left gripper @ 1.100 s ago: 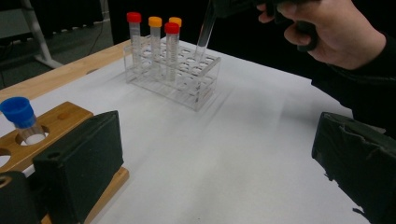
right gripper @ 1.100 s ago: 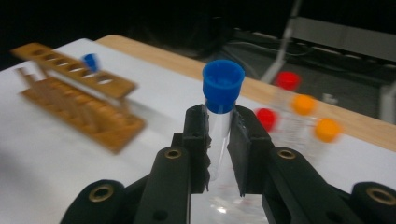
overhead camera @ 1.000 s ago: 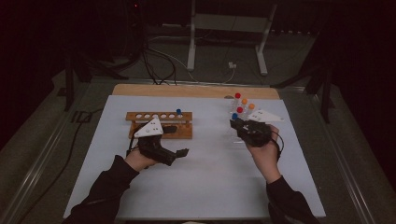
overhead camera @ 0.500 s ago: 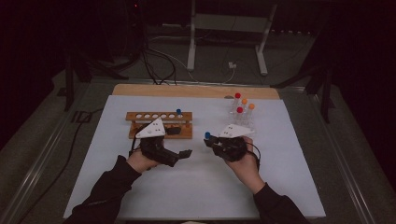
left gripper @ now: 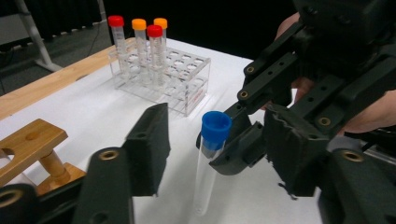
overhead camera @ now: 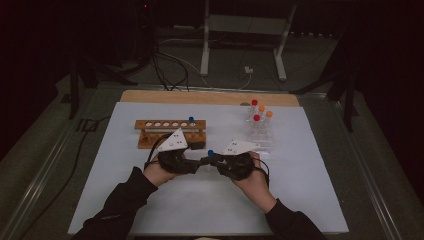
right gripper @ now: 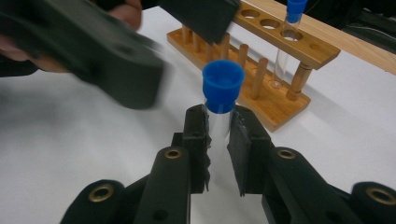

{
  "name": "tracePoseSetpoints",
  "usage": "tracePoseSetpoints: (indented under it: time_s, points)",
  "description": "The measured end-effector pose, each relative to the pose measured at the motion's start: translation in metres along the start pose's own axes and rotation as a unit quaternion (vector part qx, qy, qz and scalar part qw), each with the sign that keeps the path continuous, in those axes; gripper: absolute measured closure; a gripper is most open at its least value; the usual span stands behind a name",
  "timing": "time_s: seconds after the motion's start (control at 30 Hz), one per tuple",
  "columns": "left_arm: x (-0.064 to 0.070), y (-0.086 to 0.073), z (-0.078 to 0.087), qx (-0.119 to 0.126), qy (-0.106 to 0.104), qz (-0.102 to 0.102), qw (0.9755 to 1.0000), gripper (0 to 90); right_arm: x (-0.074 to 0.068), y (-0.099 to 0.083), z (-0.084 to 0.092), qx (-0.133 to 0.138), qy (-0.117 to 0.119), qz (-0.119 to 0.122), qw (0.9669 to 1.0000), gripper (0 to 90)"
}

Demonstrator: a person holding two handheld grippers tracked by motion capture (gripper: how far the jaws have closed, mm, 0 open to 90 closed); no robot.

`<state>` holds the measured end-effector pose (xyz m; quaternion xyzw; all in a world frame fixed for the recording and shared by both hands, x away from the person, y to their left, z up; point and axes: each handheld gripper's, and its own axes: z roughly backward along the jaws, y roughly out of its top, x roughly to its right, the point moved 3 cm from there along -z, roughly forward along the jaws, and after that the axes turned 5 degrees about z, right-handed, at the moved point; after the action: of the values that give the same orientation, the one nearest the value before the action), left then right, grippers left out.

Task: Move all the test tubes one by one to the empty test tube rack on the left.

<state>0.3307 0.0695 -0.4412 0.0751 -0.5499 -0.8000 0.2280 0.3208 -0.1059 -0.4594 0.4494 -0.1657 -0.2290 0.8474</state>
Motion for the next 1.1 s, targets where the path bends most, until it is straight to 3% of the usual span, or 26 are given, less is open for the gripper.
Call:
tracePoseSetpoints:
  time_s: [0.03,0.17,0.43,0.73,1.0,1.1]
  points:
    - [0.0,-0.001,-0.003,-0.005,0.008,-0.004,0.9999,49.3,0.0,0.0,0.0,0.001,0.001,-0.001,1.0,76.7]
    - [-0.001,-0.002,-0.007,-0.005,0.01,-0.005,0.9999,55.9,-0.001,0.001,0.0,0.0,0.002,0.0,1.0,76.7]
    - [-0.002,-0.003,-0.01,-0.011,0.0,-0.013,0.9999,75.4,-0.001,0.0,0.0,-0.003,0.001,-0.001,1.0,76.7]
    - [-0.003,-0.001,-0.009,-0.012,-0.004,-0.009,0.9999,77.1,0.0,0.0,0.001,-0.002,-0.002,-0.001,1.0,75.6]
    - [-0.015,0.009,0.002,-0.007,0.012,-0.001,0.9999,77.3,0.006,0.001,0.007,0.008,-0.023,-0.013,0.9996,59.9]
    - [-0.019,0.015,0.009,-0.004,0.019,0.0,0.9998,77.2,0.011,0.003,0.012,0.014,-0.03,-0.022,0.9992,50.3]
